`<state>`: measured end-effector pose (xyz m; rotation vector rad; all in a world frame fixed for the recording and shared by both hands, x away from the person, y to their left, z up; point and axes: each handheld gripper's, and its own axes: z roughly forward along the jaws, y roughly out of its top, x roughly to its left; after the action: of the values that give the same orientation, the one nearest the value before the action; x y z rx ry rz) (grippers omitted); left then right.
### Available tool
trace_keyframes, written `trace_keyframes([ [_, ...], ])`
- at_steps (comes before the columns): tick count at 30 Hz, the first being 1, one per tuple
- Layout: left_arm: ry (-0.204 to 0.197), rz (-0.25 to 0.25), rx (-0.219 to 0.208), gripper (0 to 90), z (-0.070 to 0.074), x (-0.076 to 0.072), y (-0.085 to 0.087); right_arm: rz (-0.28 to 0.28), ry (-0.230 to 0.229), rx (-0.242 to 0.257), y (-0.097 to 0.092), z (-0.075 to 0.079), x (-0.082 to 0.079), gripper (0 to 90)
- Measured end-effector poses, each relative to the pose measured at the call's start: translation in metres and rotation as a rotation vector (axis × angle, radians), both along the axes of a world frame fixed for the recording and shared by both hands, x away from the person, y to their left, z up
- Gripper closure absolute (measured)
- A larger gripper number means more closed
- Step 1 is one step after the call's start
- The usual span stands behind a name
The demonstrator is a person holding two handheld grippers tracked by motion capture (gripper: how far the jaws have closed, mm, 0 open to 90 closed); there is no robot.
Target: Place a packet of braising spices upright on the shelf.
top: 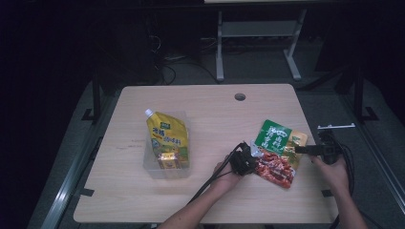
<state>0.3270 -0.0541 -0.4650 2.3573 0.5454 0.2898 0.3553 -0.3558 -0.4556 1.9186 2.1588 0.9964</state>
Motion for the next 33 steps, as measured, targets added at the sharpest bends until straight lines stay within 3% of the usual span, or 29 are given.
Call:
trace_keyframes([
  [11,-0.001,-0.004,0.004,80.0,0.0,0.0,0.0,0.02,-0.005,0.09,-0.004,-0.006,0.001,38.7],
  [17,-0.004,-0.004,0.008,80.0,0.0,0.0,-0.001,0.041,0.016,0.139,-0.003,-0.009,0.002,46.7],
  [33,-0.008,-0.004,0.008,80.2,0.0,0.0,-0.003,0.154,0.06,0.199,0.017,-0.014,0.009,70.5],
])
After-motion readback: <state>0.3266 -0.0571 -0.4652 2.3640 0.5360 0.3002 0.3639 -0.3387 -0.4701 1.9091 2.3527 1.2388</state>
